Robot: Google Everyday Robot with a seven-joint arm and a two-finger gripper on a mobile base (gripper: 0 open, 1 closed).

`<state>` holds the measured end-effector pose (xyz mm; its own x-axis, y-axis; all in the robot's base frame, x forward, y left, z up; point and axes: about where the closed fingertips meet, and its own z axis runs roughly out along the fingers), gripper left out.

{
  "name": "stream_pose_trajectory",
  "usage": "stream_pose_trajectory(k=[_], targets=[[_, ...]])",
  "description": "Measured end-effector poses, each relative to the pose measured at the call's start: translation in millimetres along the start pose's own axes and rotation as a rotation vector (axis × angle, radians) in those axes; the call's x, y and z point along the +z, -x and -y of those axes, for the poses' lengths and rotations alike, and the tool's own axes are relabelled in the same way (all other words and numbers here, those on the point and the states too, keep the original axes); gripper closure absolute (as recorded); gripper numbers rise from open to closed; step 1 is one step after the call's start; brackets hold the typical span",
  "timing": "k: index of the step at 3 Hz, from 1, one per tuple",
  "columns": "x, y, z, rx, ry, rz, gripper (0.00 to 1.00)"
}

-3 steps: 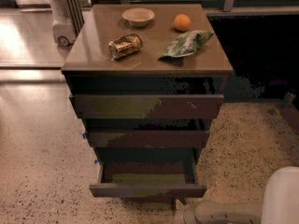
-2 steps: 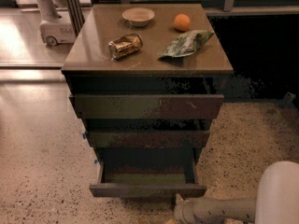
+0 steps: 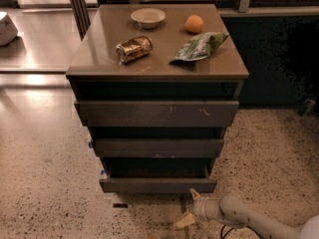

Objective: Close bottom drawer

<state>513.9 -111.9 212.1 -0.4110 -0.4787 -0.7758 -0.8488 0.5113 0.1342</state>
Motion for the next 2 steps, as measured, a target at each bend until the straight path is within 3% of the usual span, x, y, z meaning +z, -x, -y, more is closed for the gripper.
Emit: stream_pose_trajectory(k=[2], targets=[[1,-3,22,-0.009,0.005,-0.019,0.0]])
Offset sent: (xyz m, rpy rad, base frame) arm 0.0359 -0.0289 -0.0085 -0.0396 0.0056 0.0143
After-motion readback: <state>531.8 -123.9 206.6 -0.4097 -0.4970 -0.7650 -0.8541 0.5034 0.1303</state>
